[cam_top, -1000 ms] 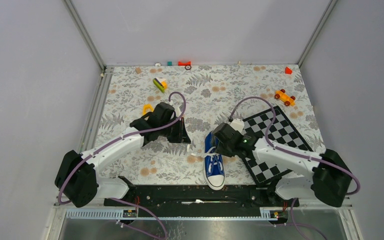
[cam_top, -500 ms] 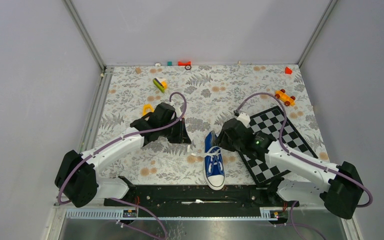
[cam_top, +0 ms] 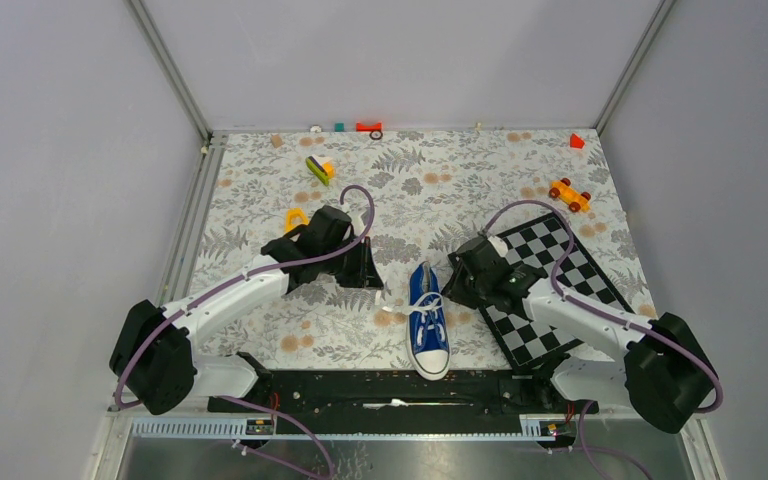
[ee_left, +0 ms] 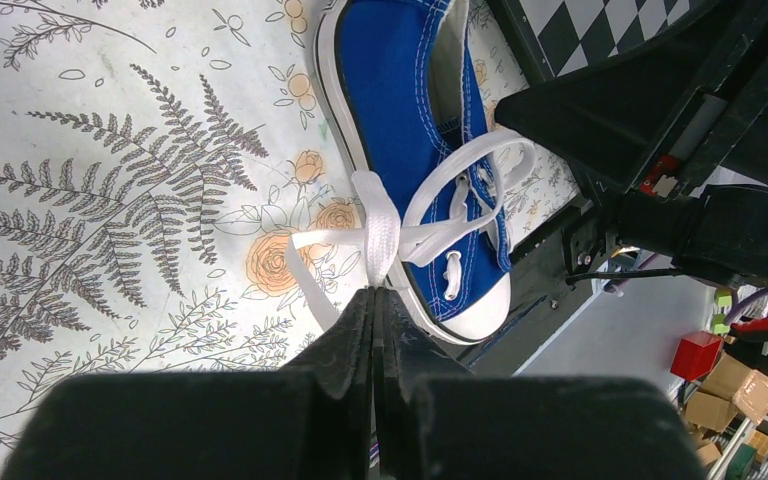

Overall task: Tie the shoes
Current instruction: Cross the shoelace with the shoelace.

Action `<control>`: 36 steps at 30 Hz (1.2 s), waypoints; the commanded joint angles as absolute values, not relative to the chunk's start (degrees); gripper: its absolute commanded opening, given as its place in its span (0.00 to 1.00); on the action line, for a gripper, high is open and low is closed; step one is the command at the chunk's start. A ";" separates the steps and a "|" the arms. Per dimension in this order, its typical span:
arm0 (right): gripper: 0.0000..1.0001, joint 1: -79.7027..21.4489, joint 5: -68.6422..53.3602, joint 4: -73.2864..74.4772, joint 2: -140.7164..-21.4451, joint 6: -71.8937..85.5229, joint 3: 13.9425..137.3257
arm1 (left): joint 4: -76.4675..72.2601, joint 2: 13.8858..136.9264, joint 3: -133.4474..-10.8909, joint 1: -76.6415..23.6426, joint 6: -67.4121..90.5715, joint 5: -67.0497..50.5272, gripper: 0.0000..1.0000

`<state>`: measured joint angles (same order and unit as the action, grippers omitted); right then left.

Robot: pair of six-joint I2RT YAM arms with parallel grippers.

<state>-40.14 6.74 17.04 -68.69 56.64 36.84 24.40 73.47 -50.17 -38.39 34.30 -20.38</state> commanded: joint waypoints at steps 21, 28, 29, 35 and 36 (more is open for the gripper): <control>0.40 -39.73 -4.24 6.88 -68.37 56.55 32.95 | 24.18 74.09 -53.66 -39.54 33.60 -20.59 0.00; 0.40 -39.66 -0.62 7.92 -69.52 57.00 33.49 | 24.17 74.27 -53.64 -39.64 33.55 -20.61 0.00; 0.39 -39.65 -0.31 7.91 -69.94 57.24 33.59 | 24.17 74.22 -53.62 -39.64 33.55 -20.62 0.00; 0.00 -39.65 2.59 8.41 -71.37 58.07 34.15 | 24.26 73.85 -53.48 -39.72 33.44 -20.74 0.00; 0.00 -39.70 3.49 8.88 -70.78 58.09 34.11 | 24.26 73.71 -53.34 -39.73 33.40 -20.68 0.00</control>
